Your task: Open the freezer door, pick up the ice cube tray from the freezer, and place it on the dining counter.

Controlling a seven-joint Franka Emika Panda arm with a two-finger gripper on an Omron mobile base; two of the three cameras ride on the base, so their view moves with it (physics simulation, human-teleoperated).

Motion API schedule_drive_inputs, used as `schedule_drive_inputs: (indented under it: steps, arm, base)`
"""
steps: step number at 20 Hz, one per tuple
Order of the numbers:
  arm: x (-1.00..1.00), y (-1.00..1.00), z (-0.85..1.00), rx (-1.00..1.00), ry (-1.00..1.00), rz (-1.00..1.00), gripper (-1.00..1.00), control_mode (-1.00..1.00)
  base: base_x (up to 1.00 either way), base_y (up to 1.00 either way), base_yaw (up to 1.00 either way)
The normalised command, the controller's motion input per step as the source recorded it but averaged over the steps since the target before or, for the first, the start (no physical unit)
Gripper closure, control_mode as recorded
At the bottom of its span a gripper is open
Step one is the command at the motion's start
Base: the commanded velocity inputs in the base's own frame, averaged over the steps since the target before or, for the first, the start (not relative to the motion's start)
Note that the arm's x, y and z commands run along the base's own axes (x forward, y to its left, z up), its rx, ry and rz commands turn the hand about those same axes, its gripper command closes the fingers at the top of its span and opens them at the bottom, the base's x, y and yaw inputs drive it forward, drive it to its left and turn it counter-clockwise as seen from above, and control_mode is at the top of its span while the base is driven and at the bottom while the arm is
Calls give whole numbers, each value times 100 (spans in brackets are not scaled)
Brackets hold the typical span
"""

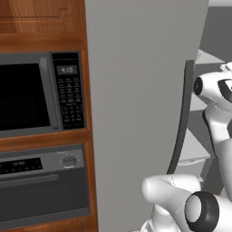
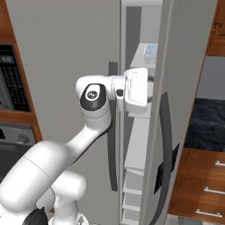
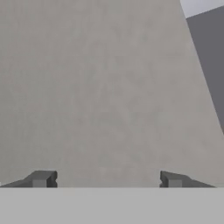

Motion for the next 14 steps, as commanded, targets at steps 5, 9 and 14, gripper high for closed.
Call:
schedule_drive_inputs:
  steps: [5, 9, 14]
  arm:
    - [-41, -39, 0, 0, 0, -5, -100, -100]
    - [-38, -37, 0, 0, 0, -5, -100, -100]
    - [-33, -33, 0, 0, 0, -4, -100, -100]
  base:
    - [0, 0, 0]
    - [0, 0, 0]
    - [0, 0, 0]
